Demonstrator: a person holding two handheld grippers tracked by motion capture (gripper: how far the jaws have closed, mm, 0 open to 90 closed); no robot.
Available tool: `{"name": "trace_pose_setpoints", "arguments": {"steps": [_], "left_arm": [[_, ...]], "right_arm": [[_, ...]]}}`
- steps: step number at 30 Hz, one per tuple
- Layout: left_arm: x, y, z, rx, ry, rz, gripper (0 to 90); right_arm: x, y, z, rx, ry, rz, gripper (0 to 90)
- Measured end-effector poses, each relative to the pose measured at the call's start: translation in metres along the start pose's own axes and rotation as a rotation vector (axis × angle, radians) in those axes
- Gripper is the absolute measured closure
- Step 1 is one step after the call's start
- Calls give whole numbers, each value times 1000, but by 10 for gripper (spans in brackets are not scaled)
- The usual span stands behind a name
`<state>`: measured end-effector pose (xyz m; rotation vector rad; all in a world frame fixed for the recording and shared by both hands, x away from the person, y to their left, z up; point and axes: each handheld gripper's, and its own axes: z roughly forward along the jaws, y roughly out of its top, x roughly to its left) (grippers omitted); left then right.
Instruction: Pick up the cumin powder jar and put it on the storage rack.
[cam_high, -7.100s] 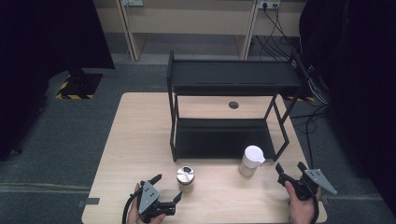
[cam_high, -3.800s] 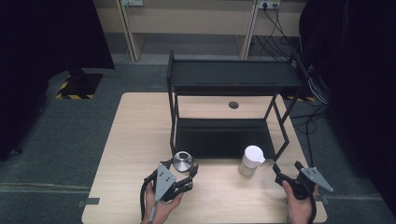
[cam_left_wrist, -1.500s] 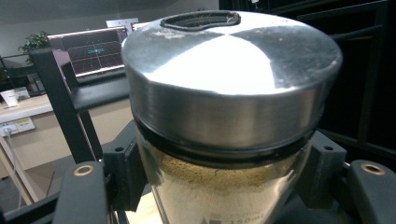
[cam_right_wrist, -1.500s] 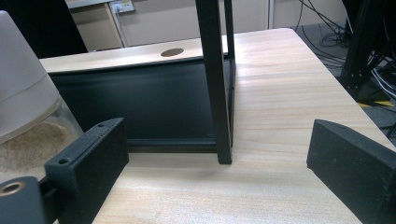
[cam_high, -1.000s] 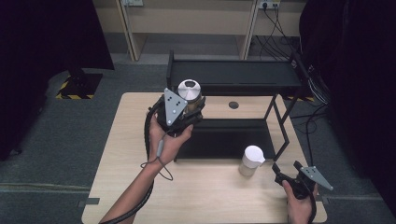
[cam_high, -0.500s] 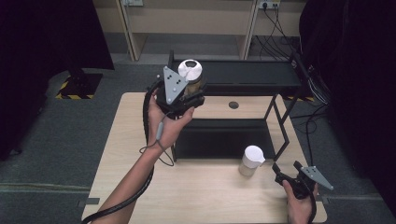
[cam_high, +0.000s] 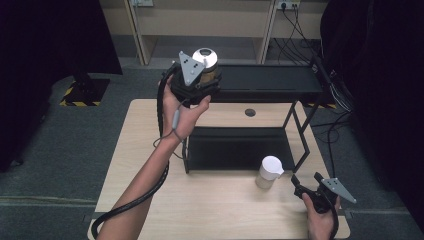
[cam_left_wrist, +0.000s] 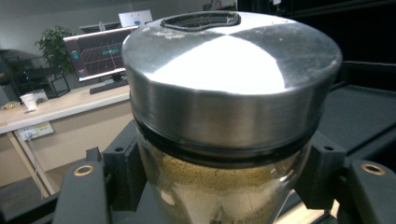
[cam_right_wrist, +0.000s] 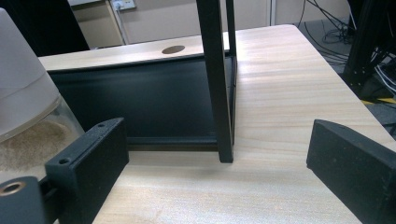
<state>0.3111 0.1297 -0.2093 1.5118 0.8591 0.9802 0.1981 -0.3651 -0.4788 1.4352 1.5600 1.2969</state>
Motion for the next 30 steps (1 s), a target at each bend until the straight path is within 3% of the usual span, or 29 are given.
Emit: {"name": "trace_pose_setpoints", "arguments": {"steps": [12, 24, 30], "left_arm": [[-3, 10, 30, 75, 42, -35, 309], [-2, 14, 42, 122, 45, -79, 308], [-1, 14, 45, 128, 43, -74, 308]], "right_arm": [[0, 0, 0, 1, 2, -7, 57], [0, 0, 0, 0, 4, -10, 57], [1, 0, 1, 2, 5, -14, 57]]}}
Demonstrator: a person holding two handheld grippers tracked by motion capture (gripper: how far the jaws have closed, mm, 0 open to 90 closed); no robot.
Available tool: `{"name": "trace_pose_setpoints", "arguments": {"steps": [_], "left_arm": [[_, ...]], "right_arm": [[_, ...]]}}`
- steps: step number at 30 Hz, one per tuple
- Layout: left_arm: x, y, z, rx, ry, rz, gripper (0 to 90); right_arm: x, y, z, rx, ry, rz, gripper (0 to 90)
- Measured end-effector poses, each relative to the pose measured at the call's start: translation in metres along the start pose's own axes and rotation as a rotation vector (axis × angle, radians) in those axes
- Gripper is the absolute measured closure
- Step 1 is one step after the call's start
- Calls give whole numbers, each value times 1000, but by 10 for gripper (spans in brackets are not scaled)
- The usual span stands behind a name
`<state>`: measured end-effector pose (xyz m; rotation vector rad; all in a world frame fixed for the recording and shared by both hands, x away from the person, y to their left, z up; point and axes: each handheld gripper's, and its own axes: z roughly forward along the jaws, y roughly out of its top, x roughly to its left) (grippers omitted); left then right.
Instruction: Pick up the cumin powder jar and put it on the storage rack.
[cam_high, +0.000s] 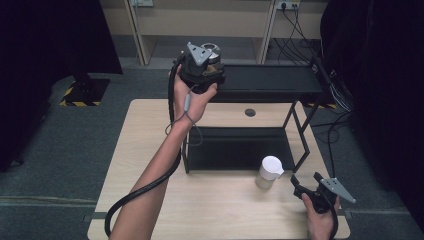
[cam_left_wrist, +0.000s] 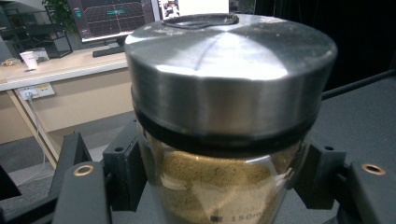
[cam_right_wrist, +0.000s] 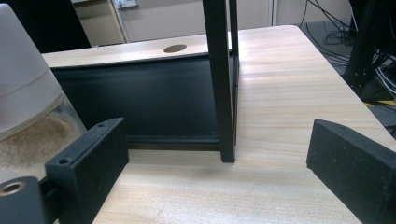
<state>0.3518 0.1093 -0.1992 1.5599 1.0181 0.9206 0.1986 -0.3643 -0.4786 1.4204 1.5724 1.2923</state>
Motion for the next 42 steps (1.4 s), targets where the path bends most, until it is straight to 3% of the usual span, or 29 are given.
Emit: {"name": "trace_pose_setpoints", "arguments": {"steps": [4, 13, 19, 24, 33, 39, 42], "left_arm": [[6, -2, 3, 2, -18, -46, 305], [8, -8, 3, -21, -24, -45, 306], [1, -11, 4, -31, 6, 11, 278], [-2, -17, 2, -58, 10, 15, 133], [-4, -31, -12, -134, -5, 94, 10], [-7, -37, -20, -178, 1, 82, 0], [-11, -39, -23, -202, 25, 80, 0]], "right_arm": [[1, 0, 0, -2, 1, -7, 57], [1, 0, 0, -1, 1, -6, 57], [1, 0, 0, -1, 1, -6, 57], [0, -1, 0, -4, 2, -3, 57], [1, -1, 0, -4, 1, -9, 57], [1, -1, 0, -4, 0, -12, 57], [1, -1, -1, -6, 0, -8, 57]]}}
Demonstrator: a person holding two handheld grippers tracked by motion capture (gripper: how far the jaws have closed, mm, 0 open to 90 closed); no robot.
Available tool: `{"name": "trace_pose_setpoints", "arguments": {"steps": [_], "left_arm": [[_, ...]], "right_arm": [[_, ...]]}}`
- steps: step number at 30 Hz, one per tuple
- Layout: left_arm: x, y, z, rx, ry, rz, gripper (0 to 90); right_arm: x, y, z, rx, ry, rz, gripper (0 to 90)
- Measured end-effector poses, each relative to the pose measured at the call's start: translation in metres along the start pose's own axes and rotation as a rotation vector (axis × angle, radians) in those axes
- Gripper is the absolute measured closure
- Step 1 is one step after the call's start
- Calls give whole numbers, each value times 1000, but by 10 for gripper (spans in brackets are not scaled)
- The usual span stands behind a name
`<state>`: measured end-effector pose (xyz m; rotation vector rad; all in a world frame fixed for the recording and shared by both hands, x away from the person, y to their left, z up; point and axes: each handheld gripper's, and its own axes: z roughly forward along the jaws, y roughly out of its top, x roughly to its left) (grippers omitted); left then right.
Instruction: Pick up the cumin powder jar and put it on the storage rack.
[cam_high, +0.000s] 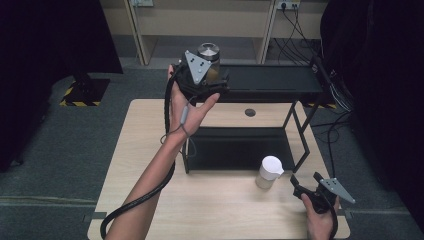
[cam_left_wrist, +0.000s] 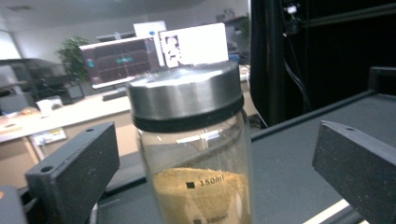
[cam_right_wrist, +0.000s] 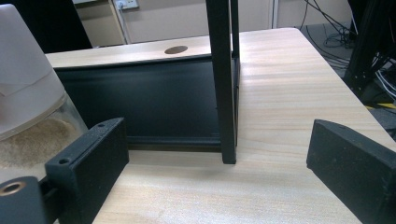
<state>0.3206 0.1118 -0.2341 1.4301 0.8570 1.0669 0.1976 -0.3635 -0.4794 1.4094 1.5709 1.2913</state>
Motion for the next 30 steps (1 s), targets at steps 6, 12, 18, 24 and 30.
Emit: {"name": "trace_pose_setpoints", "arguments": {"steps": [6, 12, 18, 24, 30], "left_arm": [[0, -1, -5, -14, 8, -4, 0], [5, -3, -10, -11, -6, 2, 0], [12, -13, -19, -31, -48, -22, 0], [15, -24, -28, -47, -78, -16, 0], [16, -30, -35, -67, -87, -16, 0]], "right_arm": [[1, 0, 0, -1, -1, -4, 57], [1, 0, 0, -1, -3, -8, 57], [1, -1, 0, -3, -3, -6, 57], [1, -1, 0, -4, -3, -5, 57], [1, -1, 0, -3, -3, -8, 57]]}}
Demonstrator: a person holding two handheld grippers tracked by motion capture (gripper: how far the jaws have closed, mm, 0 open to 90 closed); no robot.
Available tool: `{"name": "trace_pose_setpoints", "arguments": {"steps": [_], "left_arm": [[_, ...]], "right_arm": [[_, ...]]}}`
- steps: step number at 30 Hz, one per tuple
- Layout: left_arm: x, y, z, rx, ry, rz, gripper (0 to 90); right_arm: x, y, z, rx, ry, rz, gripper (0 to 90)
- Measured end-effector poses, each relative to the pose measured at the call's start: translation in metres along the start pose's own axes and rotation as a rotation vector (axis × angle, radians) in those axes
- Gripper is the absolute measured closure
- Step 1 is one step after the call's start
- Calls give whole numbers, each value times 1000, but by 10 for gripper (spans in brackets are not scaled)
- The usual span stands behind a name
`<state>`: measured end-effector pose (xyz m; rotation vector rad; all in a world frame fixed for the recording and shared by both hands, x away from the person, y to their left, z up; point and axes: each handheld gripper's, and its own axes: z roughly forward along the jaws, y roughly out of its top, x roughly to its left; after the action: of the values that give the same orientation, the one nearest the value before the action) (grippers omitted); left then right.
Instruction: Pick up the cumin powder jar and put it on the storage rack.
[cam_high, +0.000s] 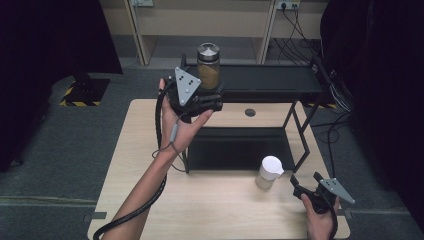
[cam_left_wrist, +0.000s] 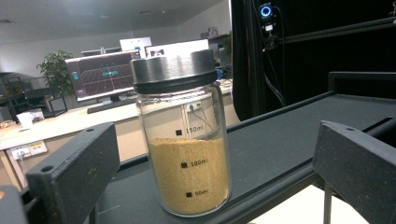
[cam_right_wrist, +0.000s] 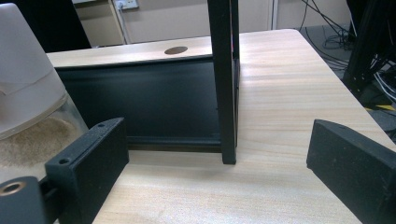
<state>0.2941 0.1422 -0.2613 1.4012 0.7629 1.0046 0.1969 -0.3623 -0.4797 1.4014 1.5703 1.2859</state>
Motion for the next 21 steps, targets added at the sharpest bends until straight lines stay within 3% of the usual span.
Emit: {"name": "trace_pose_setpoints", "arguments": {"steps": [12, 21], "left_arm": [[-3, -9, -12, -22, -2, 17, 0], [-6, -21, -19, -24, 4, 4, 0]], "right_arm": [[0, 0, 0, -1, -1, 1, 57], [0, 0, 0, -2, 0, 3, 57]]}}
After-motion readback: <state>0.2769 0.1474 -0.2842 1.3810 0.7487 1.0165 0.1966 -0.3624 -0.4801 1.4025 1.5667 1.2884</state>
